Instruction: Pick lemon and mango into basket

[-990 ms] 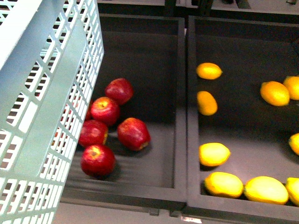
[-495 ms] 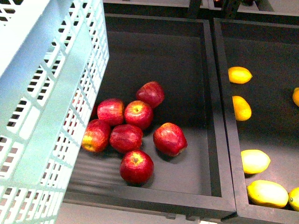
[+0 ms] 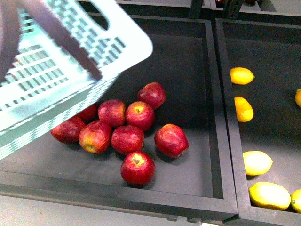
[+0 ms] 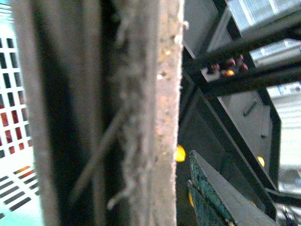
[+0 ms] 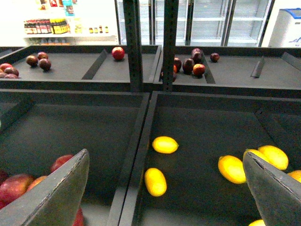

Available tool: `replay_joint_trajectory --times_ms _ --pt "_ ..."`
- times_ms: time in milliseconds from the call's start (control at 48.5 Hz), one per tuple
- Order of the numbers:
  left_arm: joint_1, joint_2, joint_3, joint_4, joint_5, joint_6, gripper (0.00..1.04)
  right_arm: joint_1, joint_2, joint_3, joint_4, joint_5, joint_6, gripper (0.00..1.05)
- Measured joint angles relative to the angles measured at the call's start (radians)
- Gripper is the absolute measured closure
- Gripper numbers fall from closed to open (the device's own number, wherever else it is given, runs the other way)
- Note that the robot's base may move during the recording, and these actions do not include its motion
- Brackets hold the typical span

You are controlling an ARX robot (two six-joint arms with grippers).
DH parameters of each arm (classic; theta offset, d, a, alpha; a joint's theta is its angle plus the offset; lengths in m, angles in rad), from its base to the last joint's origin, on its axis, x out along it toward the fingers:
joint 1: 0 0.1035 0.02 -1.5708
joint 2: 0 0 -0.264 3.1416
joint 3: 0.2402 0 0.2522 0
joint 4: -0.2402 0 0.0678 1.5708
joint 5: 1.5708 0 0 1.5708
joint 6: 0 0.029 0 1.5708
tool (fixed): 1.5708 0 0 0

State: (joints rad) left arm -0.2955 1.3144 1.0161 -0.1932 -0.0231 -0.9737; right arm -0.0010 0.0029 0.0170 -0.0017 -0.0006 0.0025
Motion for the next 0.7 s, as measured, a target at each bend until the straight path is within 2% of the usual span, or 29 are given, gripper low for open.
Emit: replay_joint_trajectory --times_ms 186,392,701 --pt "-0.139 0.207 0.183 -0.006 0.131 -0.011 0.75 0.0 0.0 0.0 0.0 0.0 0.0 0.09" --pt "-0.28 0.365 0.359 0.018 0.157 -0.06 0.75 0.0 0.0 0.0 0.0 0.0 0.0 0.09" --pt "-0.409 0.428 0.442 0.01 0.195 -0.033 0.75 0.0 0.0 0.0 0.0 0.0 0.0 0.09"
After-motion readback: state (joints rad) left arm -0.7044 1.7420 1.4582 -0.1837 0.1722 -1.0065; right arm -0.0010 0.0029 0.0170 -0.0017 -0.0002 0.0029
